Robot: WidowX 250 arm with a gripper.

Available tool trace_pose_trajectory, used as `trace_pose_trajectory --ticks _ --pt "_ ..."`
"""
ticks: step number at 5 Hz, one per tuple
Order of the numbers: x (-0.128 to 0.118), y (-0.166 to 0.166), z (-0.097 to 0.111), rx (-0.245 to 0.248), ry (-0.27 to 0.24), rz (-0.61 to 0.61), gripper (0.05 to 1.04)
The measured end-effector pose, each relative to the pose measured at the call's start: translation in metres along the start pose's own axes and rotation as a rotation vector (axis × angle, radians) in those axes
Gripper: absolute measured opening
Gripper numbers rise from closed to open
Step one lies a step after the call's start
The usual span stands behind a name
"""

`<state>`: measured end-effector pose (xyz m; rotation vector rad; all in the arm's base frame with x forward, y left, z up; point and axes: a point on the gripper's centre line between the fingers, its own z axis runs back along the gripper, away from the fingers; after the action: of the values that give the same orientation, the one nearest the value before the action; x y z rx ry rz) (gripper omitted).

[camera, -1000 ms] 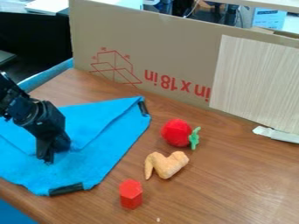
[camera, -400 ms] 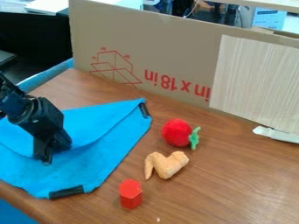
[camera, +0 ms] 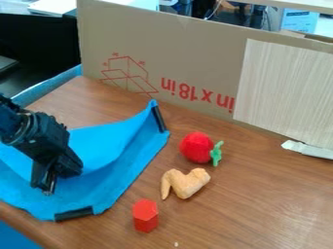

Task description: Fold the cloth from top left to bottom right

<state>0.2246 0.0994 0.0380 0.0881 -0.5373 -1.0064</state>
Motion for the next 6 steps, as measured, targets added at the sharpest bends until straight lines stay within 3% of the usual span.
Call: trace_pose_trajectory --ticks 2,3,5,6 --pt "0.009 -0.025 0.000 -0.023 0.017 -0.018 0.066" --pt "0.008 -0.025 -0.007 -0.023 0.023 -0.001 0.205" --pt "0.002 -0.017 -0.002 -0.053 -0.038 0.082 0.767" --pt "-0.001 -0.009 0.009 -0.110 -0.070 0.097 0.991"
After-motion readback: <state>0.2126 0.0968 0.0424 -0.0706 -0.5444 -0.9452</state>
